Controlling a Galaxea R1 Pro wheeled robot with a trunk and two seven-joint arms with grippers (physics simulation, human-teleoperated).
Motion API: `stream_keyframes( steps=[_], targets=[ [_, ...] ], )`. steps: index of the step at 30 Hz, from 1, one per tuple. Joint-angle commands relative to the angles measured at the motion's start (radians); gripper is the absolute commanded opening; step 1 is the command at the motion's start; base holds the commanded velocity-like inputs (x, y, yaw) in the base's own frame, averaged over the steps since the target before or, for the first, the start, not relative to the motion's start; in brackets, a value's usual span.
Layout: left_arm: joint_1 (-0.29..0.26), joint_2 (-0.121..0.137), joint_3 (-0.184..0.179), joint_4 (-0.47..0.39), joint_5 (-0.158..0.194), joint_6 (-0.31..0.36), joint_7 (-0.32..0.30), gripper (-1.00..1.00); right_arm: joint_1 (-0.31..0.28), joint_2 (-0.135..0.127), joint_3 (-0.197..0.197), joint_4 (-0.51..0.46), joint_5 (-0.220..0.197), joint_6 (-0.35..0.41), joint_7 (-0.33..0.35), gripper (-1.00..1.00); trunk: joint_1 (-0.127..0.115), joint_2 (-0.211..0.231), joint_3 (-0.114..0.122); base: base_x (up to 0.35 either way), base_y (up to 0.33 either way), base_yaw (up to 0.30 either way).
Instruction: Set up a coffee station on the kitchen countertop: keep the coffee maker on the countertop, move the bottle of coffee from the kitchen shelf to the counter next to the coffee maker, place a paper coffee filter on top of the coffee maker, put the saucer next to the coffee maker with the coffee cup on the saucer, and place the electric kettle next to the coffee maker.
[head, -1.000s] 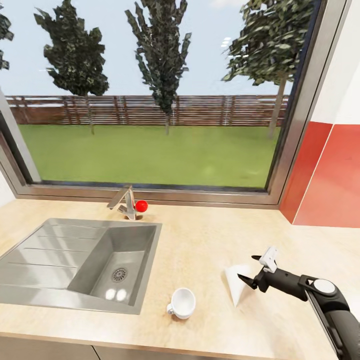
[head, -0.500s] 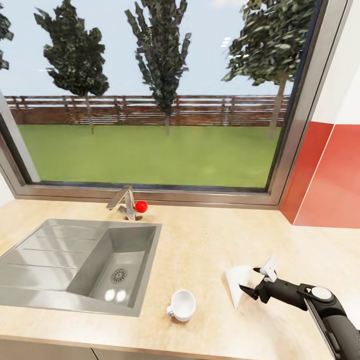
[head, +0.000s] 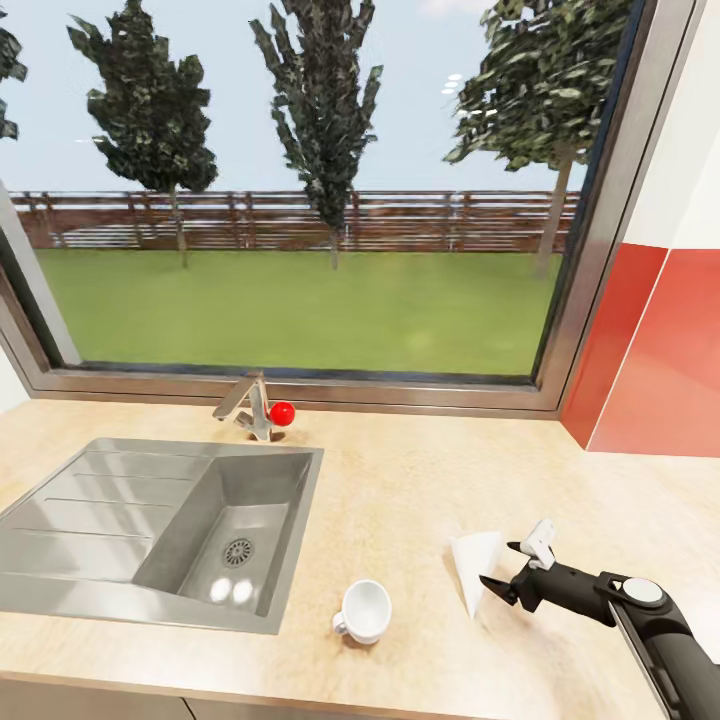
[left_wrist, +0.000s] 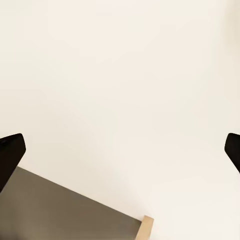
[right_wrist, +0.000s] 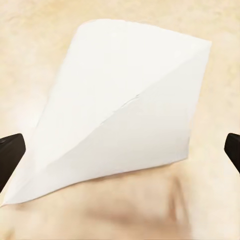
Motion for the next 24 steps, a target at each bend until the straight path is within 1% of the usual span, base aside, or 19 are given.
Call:
stream_keyframes(
  steps=[1,24],
  targets=[
    [-0.001,0.001,0.004,0.002,0.002,-0.006,0.000,1.00,-0.001,0.000,-0.002,-0.002,0.005,0.006,0.006,1.00,0.001,-0.002,-0.002,0.074,0.000,0.000],
    [0.010,0.002,0.003,0.002,0.002,-0.006,0.000,1.00,-0.001,0.002,-0.002,-0.008,0.003,0.006,0.006,1.00,0.001,-0.002,-0.002,0.024,0.011,0.000]
  ],
)
